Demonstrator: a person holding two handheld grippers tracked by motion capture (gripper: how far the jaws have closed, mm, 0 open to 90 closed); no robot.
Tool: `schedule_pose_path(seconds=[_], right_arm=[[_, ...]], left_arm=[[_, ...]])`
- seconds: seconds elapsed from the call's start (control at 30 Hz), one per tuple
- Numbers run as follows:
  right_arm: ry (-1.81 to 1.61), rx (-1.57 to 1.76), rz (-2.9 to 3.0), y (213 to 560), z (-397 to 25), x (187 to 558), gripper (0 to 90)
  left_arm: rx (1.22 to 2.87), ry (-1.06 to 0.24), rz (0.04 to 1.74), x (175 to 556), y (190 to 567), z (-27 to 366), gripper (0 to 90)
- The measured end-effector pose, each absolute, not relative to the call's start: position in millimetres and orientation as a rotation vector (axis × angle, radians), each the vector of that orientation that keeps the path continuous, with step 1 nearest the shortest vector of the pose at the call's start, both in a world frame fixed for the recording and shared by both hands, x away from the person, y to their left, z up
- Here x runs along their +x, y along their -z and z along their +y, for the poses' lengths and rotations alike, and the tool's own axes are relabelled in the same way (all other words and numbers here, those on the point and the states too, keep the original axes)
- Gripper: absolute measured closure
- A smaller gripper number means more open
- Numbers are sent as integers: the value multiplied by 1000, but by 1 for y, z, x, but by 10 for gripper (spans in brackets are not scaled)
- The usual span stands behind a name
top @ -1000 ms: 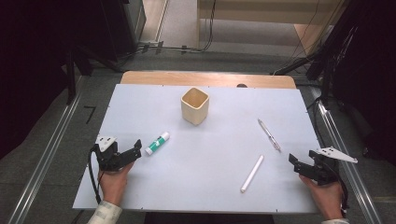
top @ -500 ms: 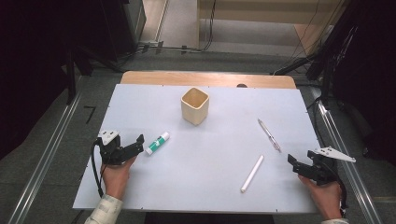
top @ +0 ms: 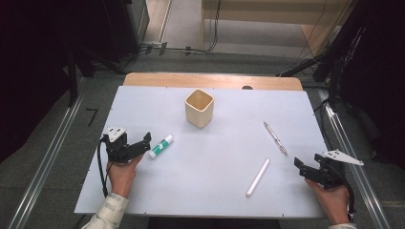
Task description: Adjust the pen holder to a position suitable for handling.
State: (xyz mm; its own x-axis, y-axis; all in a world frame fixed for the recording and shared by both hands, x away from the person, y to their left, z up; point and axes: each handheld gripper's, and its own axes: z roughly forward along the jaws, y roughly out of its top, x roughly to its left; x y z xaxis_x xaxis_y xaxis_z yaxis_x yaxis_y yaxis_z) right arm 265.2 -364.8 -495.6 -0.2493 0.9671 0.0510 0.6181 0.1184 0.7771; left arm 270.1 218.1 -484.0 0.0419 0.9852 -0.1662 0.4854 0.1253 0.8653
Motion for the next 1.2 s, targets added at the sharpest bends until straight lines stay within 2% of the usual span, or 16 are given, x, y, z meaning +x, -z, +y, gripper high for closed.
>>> schedule_pose_path(seconds=[1.2], right_arm=[[-984,1512,1928,494,-364,266,169]], left_arm=[[1580,-721,1452,326,456,178,169]])
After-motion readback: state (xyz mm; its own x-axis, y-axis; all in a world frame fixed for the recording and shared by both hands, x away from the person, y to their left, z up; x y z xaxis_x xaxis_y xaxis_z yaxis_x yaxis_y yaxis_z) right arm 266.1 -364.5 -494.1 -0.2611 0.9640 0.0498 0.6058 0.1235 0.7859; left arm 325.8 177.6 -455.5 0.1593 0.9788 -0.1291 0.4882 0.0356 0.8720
